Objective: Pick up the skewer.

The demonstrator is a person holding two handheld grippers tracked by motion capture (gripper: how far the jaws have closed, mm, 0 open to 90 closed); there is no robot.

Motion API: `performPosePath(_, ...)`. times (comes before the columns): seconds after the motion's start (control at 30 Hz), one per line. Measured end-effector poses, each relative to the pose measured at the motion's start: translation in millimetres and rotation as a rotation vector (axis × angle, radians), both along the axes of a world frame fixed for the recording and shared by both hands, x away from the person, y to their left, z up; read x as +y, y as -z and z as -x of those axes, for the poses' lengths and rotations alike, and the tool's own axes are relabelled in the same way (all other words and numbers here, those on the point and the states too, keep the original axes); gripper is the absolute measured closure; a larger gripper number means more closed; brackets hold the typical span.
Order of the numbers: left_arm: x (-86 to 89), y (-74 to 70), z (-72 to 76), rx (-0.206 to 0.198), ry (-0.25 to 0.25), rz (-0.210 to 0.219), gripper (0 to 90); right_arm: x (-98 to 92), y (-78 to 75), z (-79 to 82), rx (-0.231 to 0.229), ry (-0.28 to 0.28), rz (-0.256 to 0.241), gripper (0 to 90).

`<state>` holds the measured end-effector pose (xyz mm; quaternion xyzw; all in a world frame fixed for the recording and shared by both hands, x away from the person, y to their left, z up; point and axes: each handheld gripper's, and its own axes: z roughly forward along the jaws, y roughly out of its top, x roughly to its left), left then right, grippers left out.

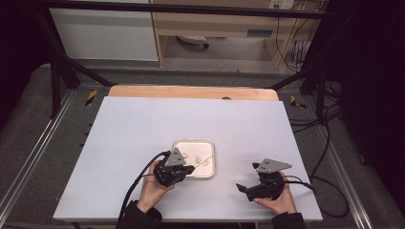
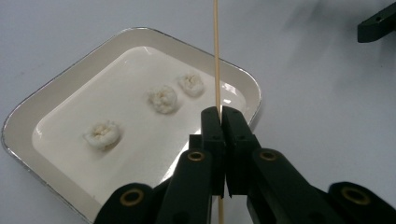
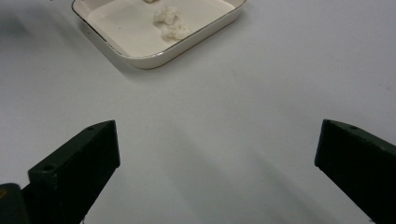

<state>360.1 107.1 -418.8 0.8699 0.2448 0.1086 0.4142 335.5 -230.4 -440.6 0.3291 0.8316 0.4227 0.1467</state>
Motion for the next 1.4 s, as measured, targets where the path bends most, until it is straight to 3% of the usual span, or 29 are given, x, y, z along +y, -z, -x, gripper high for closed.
performPosePath(0.27,-14.9,-2.8,4.4,-0.012,0.04,-0.035,88.2,9.5,-5.8,0.1,-0.047,-0.007,0.069,2.7)
performPosePath(0.3,-18.5,-3.1,4.9,-0.013,0.049,-0.043,88.3,13.7,-7.3,0.4,-0.064,-0.016,0.106,3.4)
performPosePath(0.67,-33.1,-4.9,7.5,-0.014,0.093,-0.102,88.3,35.3,-16.6,0.8,-0.141,-0.084,0.224,6.6)
performPosePath(0.77,-36.3,-5.9,7.5,-0.014,0.101,-0.124,88.3,44.2,-21.2,-0.1,-0.189,-0.121,0.291,8.6)
performPosePath(0.97,-41.7,-9.4,7.4,-0.015,0.117,-0.152,88.3,56.3,-24.4,-1.0,-0.24,-0.182,0.391,13.3)
performPosePath(1.13,-46.2,-11.9,7.1,-0.014,0.131,-0.173,88.3,61.1,-25.1,-1.9,-0.268,-0.217,0.443,16.1)
performPosePath(1.17,-48.8,-12.4,7.1,-0.014,0.137,-0.185,88.3,63.2,-24.6,-1.8,-0.296,-0.24,0.468,18.6)
performPosePath(1.4,-57.0,-11.8,5.5,-0.003,0.158,-0.213,88.3,69.2,-22.4,-1.4,-0.354,-0.326,0.514,26.8)
